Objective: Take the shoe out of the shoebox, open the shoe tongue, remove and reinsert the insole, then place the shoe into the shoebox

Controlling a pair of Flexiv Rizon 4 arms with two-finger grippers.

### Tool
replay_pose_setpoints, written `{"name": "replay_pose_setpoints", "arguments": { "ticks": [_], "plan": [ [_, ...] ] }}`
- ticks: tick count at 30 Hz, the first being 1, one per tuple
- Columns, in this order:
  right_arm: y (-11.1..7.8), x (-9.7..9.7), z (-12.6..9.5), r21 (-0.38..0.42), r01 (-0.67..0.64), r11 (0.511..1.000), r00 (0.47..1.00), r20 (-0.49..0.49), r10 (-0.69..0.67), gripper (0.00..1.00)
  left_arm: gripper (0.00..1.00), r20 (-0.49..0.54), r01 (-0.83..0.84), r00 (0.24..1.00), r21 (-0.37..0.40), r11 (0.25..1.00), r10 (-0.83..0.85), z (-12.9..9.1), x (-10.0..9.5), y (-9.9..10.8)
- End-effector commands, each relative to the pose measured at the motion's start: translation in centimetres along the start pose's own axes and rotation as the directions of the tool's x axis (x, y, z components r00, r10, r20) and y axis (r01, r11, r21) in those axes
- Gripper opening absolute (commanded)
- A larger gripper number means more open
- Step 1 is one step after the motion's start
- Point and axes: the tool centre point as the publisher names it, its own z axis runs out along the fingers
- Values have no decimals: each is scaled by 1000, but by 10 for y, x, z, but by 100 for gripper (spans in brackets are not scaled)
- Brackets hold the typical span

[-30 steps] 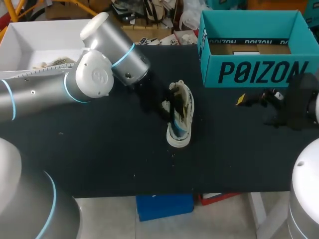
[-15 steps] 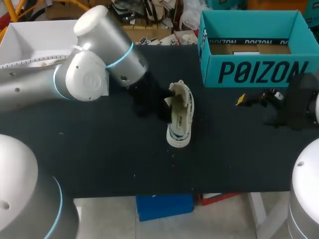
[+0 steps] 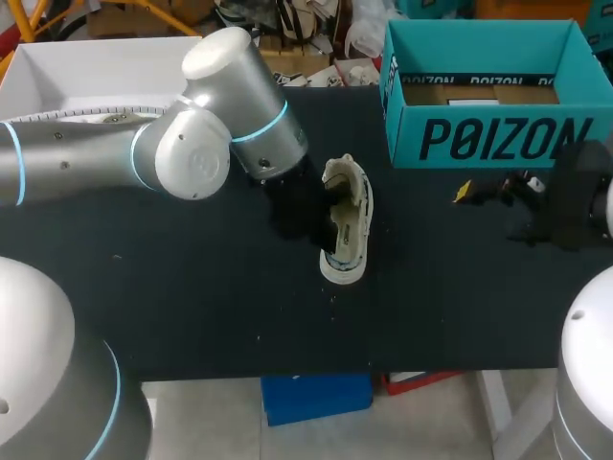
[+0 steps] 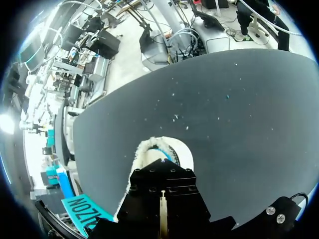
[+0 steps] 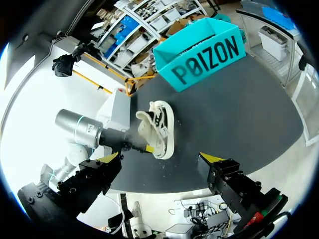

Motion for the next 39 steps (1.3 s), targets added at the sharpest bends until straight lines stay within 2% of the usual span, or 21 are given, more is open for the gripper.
{"name": "replay_pose_setpoints", "arguments": {
  "ticks": [1,9,17,24,30,39],
  "plan": [
    [0,1,0,2,0,1000,1000,1,0,100,0,-8,4,1000,5,1000,-4,12,3,9],
    [0,1,0,2,0,1000,1000,1,0,100,0,-22,10,1000,6,1000,-10,24,3,17],
    [0,1,0,2,0,1000,1000,1,0,100,0,-32,-25,999,-56,998,23,-9,-3,20],
    [0,1,0,2,0,1000,1000,1,0,100,0,-99,-51,994,-98,994,42,-29,6,19],
    [0,1,0,2,0,1000,1000,1,0,100,0,-117,-61,992,-97,993,49,-29,6,17],
    [0,1,0,2,0,1000,1000,1,0,100,0,-136,-82,988,-98,992,68,-9,-2,18]
  ]
}}
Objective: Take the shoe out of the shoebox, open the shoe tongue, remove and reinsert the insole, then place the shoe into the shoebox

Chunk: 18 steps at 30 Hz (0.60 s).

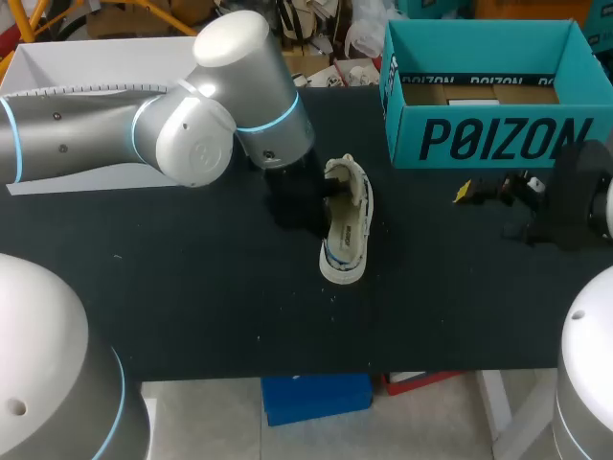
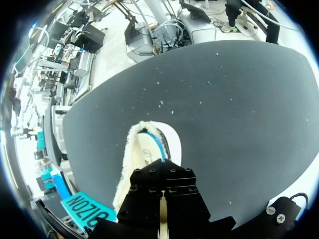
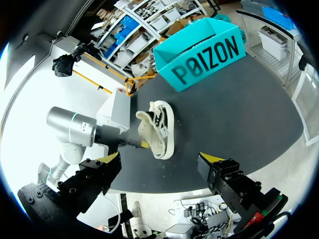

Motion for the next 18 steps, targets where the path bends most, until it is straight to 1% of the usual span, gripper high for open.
{"name": "replay_pose_setpoints", "arguments": {
  "ticks": [1,4,12,18],
  "plan": [
    [0,1,0,2,0,1000,1000,1,0,100,0,-28,-16,999,-11,1000,16,15,-9,1],
    [0,1,0,2,0,1000,1000,1,0,100,0,-38,-23,999,-4,1000,23,23,-11,-2],
    [0,1,0,2,0,1000,1000,1,0,100,0,-96,-38,995,12,999,39,43,-8,-6],
    [0,1,0,2,0,1000,1000,1,0,100,0,-119,-41,992,18,999,43,53,-7,-7]
  ]
}}
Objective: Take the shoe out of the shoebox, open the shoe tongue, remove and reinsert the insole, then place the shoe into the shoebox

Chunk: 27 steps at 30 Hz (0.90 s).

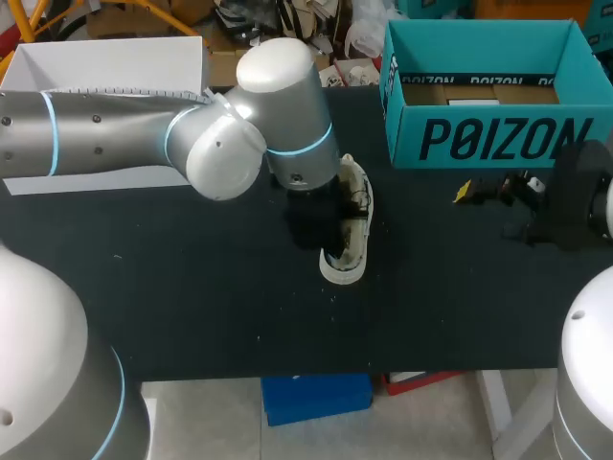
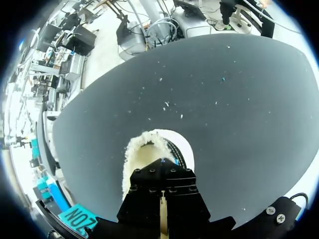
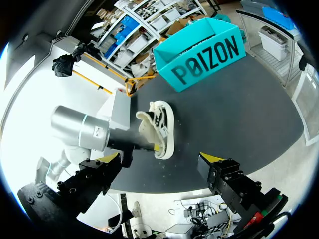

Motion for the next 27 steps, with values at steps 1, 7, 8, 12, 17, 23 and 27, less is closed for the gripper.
{"name": "replay_pose_setpoints", "arguments": {
  "ticks": [1,7,8,12,17,23,27],
  "plan": [
    [0,1,0,2,0,1000,1000,1,0,100,0,-22,4,1000,2,1000,-4,12,-3,3],
    [0,1,0,2,0,1000,1000,1,0,100,0,-37,12,999,1,1000,-12,14,2,5],
    [0,1,0,2,0,1000,1000,1,0,100,0,-37,13,999,0,1000,-13,12,3,5],
    [0,1,0,2,0,1000,1000,1,0,100,0,-25,9,1000,-16,1000,-9,-2,1,4],
    [0,1,0,2,0,1000,1000,1,0,100,0,-5,-2,1000,-13,1000,1,-29,1,-4],
    [0,1,0,2,0,1000,1000,1,0,100,39,16,24,1000,-27,999,-24,-64,13,-8],
    [0,1,0,2,0,1000,1000,1,0,100,48,49,53,998,-45,998,-50,-86,18,-13]
  ]
}}
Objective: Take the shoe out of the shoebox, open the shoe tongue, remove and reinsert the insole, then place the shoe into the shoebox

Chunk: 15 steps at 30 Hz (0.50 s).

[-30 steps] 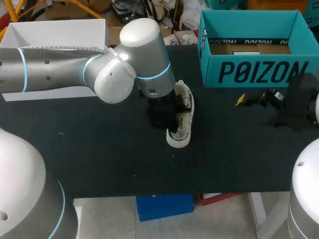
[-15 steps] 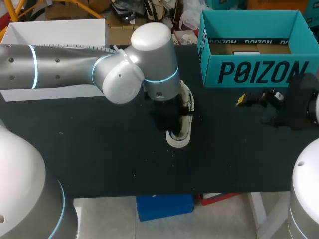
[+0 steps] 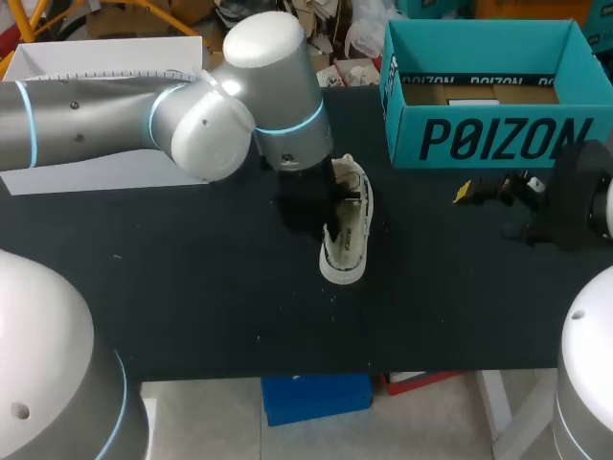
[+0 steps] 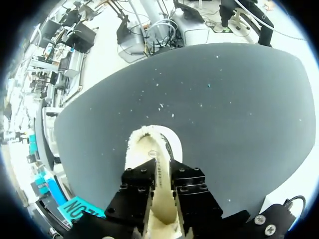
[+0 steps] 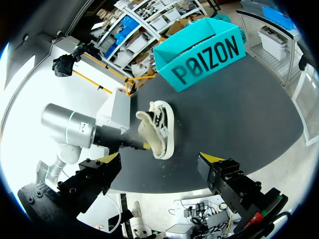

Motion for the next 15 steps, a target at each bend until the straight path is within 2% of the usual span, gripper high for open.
{"name": "replay_pose_setpoints", "arguments": {
  "ticks": [1,3,15],
  "plan": [
    [0,1,0,2,0,1000,1000,1,0,100,61,40,18,999,-32,999,-17,-42,16,-13],
    [0,1,0,2,0,1000,1000,1,0,100,100,60,36,998,-41,999,-34,-49,19,-15],
    [0,1,0,2,0,1000,1000,1,0,100,100,59,65,996,-75,995,-61,-64,32,-17]
  ]
}}
